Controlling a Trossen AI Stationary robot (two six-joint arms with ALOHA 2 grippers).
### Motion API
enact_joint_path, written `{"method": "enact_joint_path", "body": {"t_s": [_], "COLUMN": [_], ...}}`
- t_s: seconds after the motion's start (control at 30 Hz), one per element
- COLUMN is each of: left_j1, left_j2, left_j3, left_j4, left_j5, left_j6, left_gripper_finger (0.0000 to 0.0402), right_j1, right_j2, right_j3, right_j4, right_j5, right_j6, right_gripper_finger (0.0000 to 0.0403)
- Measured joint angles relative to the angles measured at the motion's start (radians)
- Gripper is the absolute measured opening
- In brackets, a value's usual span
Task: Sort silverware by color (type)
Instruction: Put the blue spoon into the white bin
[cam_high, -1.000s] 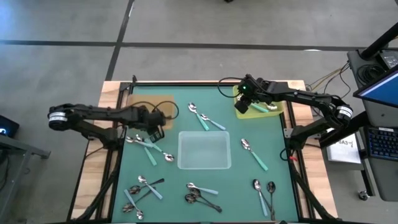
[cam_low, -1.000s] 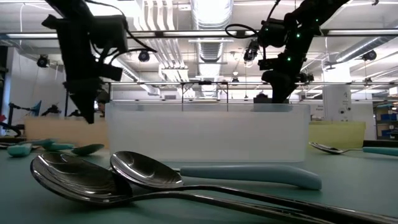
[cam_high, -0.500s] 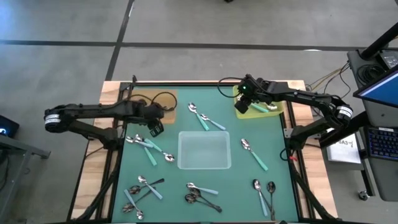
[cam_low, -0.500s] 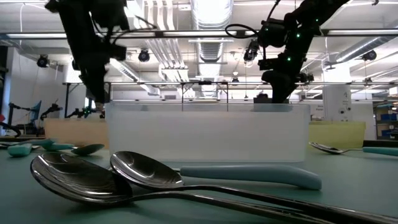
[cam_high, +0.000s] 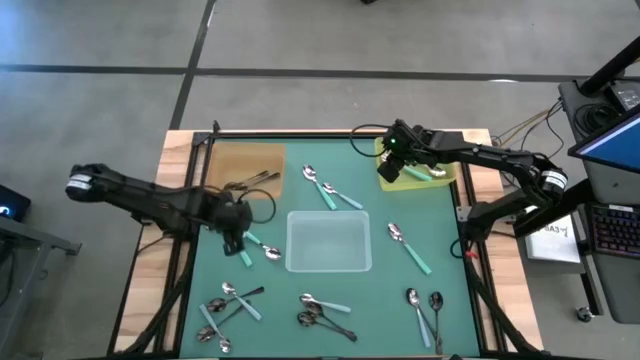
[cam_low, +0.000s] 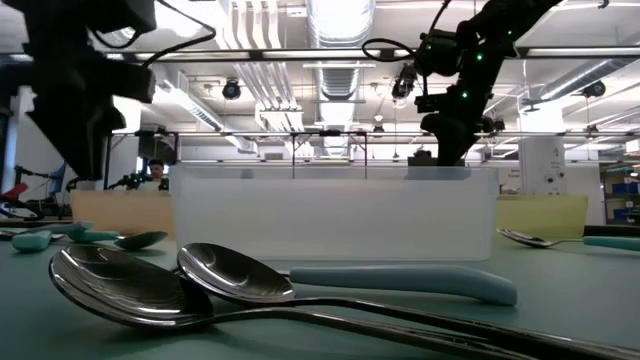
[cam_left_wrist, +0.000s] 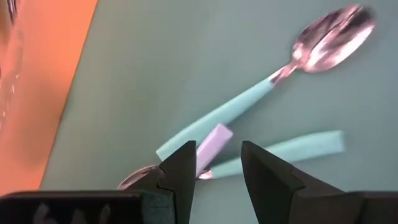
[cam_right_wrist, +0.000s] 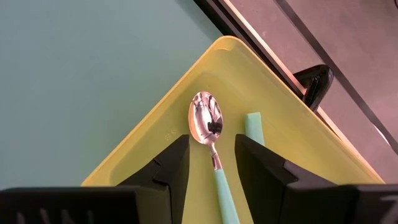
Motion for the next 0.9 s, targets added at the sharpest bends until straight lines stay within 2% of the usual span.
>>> {"method": "enact_joint_path", "body": {"t_s": [0.2, 0.5, 0.9], "left_j1": [-0.005, -0.005, -0.005], "left_j2": [0.007, 0.029, 0.157], "left_j3": [-0.078, -0.095, -0.141], "left_j4": [0.079, 0.107, 0.201], "left_j5": [-0.015, 0.003, 0.01], "left_j6": [-0.011, -0.069, -0.138], "left_gripper_finger": [0.0113, 0.0113, 0.0113], "right_j1": [0.0, 0.0, 0.0], "right_j2": [0.0, 0.0, 0.0], "right_j3": [0.0, 0.0, 0.0], "right_j4": [0.0, 0.0, 0.0], "right_j5": [0.0, 0.0, 0.0], "right_j6": [0.0, 0.0, 0.0], "right_gripper_finger": [0.0121, 0.0121, 0.0121]}}
